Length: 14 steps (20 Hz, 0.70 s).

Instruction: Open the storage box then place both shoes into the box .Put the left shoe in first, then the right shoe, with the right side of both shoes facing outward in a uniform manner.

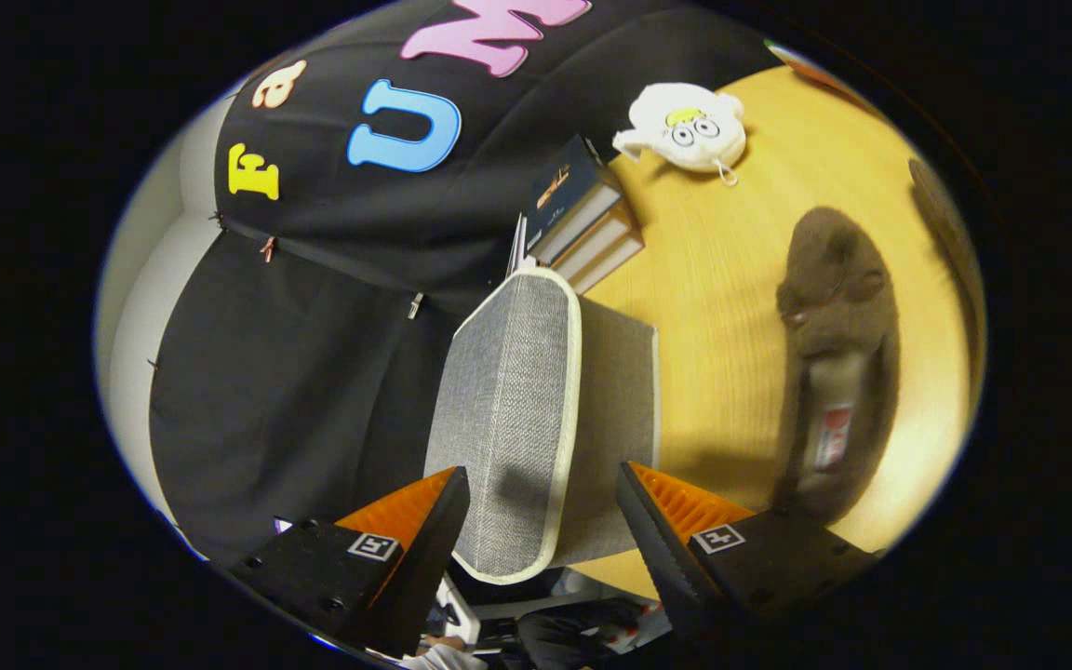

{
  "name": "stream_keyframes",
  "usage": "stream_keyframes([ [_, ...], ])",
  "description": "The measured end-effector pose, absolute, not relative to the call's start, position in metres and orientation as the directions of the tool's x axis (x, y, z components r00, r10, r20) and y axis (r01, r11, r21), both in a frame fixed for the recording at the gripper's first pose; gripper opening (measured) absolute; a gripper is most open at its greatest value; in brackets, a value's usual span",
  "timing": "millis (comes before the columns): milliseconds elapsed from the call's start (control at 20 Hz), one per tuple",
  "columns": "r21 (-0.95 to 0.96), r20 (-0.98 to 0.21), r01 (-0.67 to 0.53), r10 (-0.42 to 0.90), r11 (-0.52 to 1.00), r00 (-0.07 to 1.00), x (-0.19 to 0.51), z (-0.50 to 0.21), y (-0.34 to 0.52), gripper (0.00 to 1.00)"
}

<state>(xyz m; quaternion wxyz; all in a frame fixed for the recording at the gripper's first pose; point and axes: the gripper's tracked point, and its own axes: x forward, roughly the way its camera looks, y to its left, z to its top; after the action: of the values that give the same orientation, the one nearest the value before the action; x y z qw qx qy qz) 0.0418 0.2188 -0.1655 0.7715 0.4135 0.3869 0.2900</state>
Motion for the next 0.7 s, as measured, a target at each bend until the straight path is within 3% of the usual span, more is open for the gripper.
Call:
stream_keyframes([
  [400, 0.965, -0.242, 0.023, 0.860, 0.260, 0.450, 0.049, -0.157, 0.244, 0.95],
  [550, 0.968, -0.246, 0.068, 0.860, 0.242, 0.448, 0.050, -0.162, 0.241, 0.69],
  [600, 0.969, -0.245, 0.080, 0.865, 0.234, 0.438, 0.047, -0.162, 0.239, 0.69],
  [700, 0.972, -0.237, 0.100, 0.869, 0.215, 0.435, 0.048, -0.160, 0.239, 0.55],
])
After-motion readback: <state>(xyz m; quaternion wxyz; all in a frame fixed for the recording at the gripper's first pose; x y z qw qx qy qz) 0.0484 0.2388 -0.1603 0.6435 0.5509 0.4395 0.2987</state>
